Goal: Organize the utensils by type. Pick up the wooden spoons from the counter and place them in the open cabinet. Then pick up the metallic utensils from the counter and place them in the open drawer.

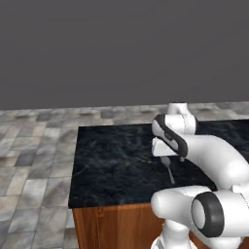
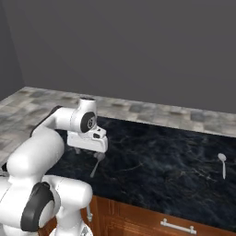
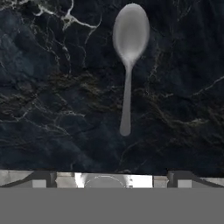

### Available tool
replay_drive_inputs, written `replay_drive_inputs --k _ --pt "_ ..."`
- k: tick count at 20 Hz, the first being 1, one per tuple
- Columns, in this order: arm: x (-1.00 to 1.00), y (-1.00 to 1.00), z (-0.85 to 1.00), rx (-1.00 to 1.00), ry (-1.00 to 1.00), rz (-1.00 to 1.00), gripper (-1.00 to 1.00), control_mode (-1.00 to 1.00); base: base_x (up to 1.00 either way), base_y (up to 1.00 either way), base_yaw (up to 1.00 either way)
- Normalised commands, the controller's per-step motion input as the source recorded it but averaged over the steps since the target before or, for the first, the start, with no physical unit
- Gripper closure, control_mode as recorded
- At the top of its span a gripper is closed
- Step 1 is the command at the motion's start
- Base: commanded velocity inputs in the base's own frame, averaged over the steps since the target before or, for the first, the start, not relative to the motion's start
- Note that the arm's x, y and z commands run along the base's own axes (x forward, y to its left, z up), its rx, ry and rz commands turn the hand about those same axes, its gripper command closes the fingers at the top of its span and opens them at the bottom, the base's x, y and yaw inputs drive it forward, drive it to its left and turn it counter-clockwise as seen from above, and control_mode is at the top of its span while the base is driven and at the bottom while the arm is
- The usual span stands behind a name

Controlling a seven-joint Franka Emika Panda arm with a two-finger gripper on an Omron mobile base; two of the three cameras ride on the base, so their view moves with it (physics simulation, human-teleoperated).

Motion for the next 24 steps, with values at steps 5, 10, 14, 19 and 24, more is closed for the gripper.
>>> replay_drive_inputs --k 5,10,14,19,24 --pt "0.03 -0.13 -0.45 0.04 -0.19 0.07 -1.00 -1.00 0.00 0.00 0.00" --pt "0.18 -0.14 -0.45 0.03 -0.05 0.02 -1.00 -1.00 0.00 0.00 0.00" --pt "0.35 -0.03 -0.49 0.04 0.07 0.00 -1.00 -1.00 0.00 0.00 0.00" --pt "0.37 -0.01 -0.46 0.03 0.01 0.00 -1.00 -1.00 0.00 0.00 0.00" --pt "0.10 -0.01 -0.50 0.00 -0.02 0.00 -1.00 -1.00 0.00 0.00 0.00"
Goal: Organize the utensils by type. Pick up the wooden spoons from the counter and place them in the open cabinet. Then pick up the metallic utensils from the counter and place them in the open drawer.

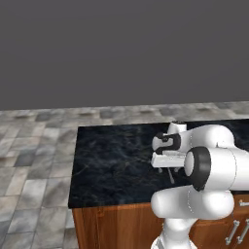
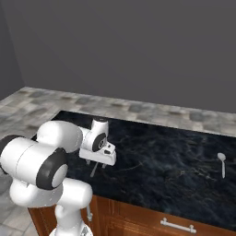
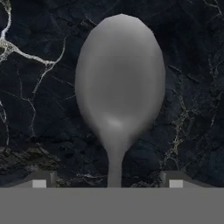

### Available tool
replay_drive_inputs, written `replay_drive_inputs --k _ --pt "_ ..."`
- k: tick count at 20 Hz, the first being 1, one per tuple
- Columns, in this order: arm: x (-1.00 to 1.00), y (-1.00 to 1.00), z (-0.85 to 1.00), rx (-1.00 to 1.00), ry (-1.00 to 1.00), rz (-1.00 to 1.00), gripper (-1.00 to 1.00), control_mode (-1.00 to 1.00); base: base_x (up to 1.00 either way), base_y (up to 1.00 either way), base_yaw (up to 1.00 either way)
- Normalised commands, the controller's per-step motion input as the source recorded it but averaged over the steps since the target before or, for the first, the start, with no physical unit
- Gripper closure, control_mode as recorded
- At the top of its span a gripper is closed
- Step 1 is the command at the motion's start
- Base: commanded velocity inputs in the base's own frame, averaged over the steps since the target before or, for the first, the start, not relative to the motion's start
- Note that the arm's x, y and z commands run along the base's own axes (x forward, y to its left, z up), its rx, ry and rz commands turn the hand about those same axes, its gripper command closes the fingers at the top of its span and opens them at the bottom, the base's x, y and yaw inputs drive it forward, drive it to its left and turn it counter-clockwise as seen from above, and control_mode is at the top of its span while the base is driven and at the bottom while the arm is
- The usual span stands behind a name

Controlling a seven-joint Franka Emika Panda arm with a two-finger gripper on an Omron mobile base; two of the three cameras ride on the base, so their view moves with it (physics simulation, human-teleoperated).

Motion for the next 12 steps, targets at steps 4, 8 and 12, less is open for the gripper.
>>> replay_drive_inputs --k 4,8,12 --pt "0.15 -0.01 -0.37 0.00 -0.08 0.00 -1.00 -1.00 0.00 0.00 0.00" --pt "0.10 0.00 -0.35 0.00 -0.04 0.00 -1.00 -1.00 0.00 0.00 0.00" --pt "-0.14 0.00 -0.48 -0.01 -0.14 0.00 -1.00 -1.00 0.00 0.00 0.00"
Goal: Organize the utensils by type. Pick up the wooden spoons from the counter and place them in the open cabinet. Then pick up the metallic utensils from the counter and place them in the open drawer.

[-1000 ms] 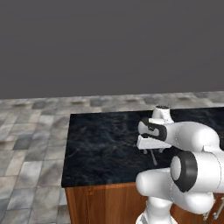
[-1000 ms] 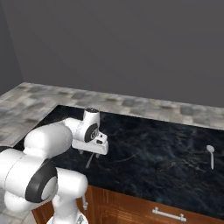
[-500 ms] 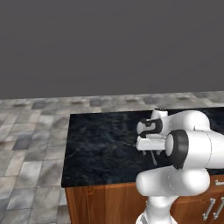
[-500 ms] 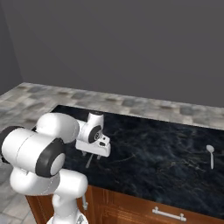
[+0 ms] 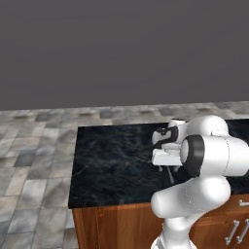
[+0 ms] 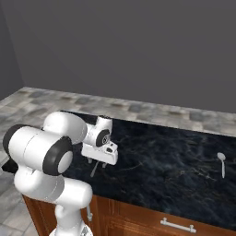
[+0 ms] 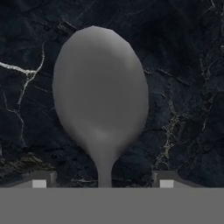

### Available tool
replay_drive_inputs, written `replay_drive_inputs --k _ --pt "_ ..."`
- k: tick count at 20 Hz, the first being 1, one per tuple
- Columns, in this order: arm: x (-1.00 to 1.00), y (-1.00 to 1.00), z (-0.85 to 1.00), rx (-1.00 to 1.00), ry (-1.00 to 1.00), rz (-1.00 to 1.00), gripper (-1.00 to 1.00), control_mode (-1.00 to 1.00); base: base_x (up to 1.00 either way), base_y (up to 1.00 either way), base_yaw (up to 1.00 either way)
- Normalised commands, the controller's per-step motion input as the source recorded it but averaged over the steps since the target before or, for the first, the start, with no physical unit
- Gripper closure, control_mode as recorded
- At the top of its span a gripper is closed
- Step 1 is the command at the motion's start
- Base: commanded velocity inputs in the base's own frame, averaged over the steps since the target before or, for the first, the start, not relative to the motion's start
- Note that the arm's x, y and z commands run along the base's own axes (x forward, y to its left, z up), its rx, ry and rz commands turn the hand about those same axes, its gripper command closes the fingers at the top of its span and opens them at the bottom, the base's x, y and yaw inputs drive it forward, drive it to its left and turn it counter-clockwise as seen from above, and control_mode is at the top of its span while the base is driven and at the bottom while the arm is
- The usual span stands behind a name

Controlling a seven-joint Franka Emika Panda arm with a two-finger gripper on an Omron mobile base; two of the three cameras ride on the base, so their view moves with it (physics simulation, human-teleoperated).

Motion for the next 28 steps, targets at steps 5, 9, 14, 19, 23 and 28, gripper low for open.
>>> replay_drive_inputs --k 5,9,14,19,23,28 --pt "-0.34 0.07 -0.45 -0.08 -0.27 0.00 -1.00 -1.00 0.00 0.00 0.00" --pt "-0.09 0.06 -0.38 -0.04 -0.22 0.00 -1.00 -1.00 0.00 0.00 0.00" --pt "0.03 0.03 -0.36 -0.01 -0.10 0.00 -1.00 -1.00 0.00 0.00 0.00" --pt "0.16 0.00 -0.40 0.00 0.01 0.00 -1.00 -1.00 0.00 0.00 0.00" --pt "0.08 0.02 -0.46 0.00 0.04 0.00 1.00 -1.00 0.00 0.00 0.00" --pt "-0.01 0.00 -0.39 0.00 0.03 0.00 1.00 -1.00 0.00 0.00 0.00"
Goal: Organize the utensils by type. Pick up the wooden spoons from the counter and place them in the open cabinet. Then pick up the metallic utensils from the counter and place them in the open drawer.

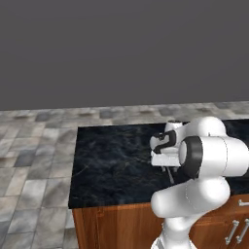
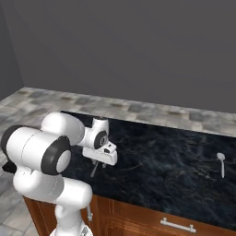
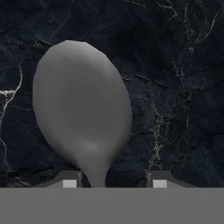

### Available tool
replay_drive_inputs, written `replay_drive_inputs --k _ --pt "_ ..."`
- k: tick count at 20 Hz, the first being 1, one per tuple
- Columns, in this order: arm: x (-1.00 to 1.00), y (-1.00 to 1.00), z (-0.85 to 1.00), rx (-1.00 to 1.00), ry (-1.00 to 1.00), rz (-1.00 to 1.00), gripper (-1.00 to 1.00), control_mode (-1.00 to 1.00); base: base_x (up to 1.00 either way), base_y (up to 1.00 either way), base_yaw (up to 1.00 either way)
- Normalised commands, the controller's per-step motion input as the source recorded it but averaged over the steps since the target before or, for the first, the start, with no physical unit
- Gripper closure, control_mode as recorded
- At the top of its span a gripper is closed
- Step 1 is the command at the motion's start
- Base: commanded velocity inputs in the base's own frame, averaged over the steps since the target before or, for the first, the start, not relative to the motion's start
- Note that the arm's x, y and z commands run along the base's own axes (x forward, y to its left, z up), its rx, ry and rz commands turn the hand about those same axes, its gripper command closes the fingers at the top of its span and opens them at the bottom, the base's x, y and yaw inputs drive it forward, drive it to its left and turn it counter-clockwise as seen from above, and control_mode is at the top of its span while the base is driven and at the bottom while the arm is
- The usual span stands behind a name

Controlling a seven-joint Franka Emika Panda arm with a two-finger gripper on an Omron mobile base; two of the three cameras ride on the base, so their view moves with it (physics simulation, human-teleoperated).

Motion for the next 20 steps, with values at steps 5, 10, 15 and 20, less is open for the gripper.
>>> replay_drive_inputs --k 5,10,15,20 --pt "-0.16 0.00 -0.23 0.00 -0.10 0.00 1.00 -1.00 0.00 0.00 0.00" --pt "-0.08 0.00 -0.01 0.00 -0.20 0.00 1.00 -1.00 0.00 0.00 0.00" --pt "0.00 0.01 0.15 0.00 -0.19 0.00 1.00 -1.00 0.00 0.00 0.00" --pt "0.00 0.13 0.65 -0.01 -0.08 0.00 1.00 -1.00 0.00 0.00 0.00"
